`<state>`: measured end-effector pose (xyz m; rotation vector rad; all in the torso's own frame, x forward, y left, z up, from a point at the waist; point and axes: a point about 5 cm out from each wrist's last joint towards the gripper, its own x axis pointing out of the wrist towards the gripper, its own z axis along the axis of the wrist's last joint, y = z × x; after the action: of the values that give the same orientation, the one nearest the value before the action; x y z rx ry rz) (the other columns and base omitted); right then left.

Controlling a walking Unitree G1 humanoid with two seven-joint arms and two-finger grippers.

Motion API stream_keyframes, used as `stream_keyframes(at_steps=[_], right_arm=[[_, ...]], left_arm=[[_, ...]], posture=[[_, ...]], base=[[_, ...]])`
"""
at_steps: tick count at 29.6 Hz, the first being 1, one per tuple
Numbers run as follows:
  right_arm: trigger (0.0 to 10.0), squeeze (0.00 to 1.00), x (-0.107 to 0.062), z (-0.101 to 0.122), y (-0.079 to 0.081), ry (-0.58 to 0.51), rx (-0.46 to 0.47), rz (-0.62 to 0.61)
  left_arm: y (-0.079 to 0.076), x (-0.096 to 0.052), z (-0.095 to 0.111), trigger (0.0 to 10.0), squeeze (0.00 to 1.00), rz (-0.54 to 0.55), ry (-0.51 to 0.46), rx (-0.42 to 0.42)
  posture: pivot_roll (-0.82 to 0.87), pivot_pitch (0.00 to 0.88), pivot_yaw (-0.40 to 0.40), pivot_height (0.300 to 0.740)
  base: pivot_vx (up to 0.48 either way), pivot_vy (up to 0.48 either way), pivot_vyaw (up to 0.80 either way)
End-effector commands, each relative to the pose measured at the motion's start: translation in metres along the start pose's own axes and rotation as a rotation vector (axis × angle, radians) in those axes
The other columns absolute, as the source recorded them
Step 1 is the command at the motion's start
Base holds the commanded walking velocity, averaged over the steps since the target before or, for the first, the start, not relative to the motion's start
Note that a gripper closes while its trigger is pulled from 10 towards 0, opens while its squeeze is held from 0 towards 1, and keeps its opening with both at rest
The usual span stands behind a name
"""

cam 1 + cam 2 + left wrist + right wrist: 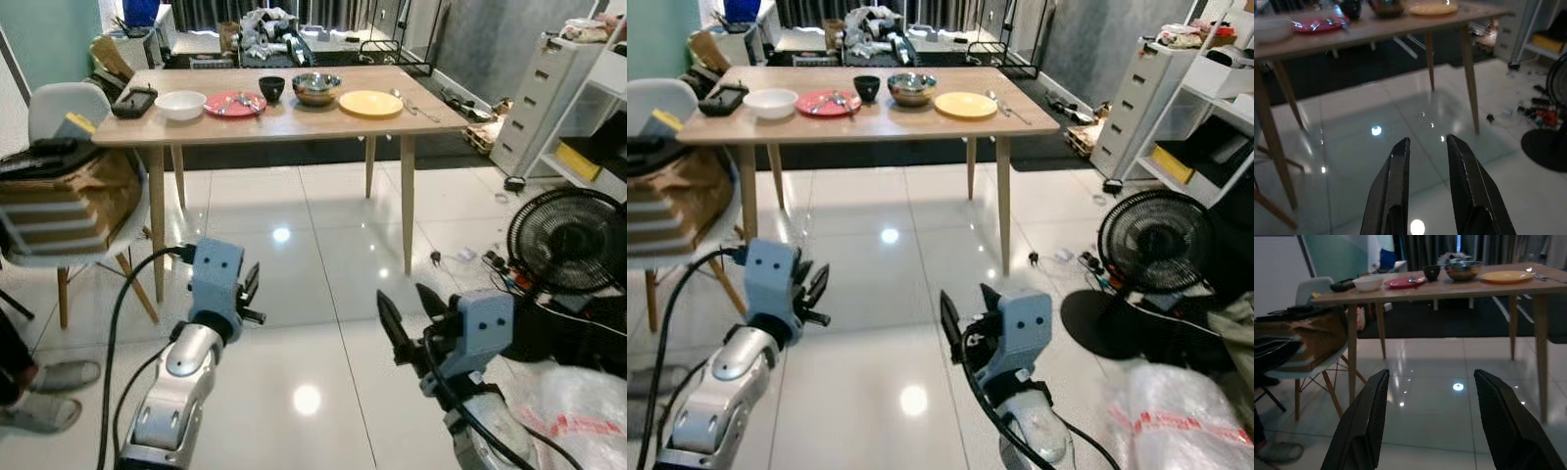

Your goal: Setting the table

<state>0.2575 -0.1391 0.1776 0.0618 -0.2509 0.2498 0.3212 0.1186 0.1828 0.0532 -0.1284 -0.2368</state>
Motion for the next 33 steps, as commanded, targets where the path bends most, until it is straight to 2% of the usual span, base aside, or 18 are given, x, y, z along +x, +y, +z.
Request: stream_keyframes(at_steps=[1, 6, 9, 16, 33], right_arm=[[10.0, 0.0, -0.0015, -0.0011, -0.0038, 0.006, -0.008, -0.021], [10.0, 0.0, -0.0018, -0.0013, -0.008, 0.01, -0.005, -0.042], [10.0, 0.0, -0.0018, -0.0012, -0.0083, 0.011, -0.004, -0.043], [10.0, 0.0, -0.0019, -0.0011, -0.0091, 0.013, -0.004, -0.047], [10.0, 0.0, 0.0003, -0.0002, -0.0108, 0.008, -0.012, -0.057]], left_arm=[[0.0007, -0.0013, -0.0019, 10.0, 0.0, 0.0, 0.011, 0.008], [0.0004, -0.0018, -0.0018, 10.0, 0.0, 0.0, 0.012, 0.007], [0.0003, -0.0019, -0.0017, 10.0, 0.0, 0.001, 0.012, 0.006], [0.0001, -0.0019, -0.0016, 10.0, 0.0, 0.002, 0.012, 0.004], [0.0007, -0.0008, -0.0012, 10.0, 0.0, 0.004, 0.01, 0.004]], posture=[[-0.04, 0.075, 0.082, 0.74], [-0.03, 0.079, 0.08, 0.74], [-0.03, 0.08, 0.079, 0.74], [-0.03, 0.082, 0.078, 0.74], [-0.04, 0.079, 0.078, 0.74]], base=[[0.48, 0.0, 0.0], [0.48, 0.0, 0.0], [0.48, 0.0, -0.8], [0.48, 0.0, 0.0], [0.473, 0.0, -0.7]])
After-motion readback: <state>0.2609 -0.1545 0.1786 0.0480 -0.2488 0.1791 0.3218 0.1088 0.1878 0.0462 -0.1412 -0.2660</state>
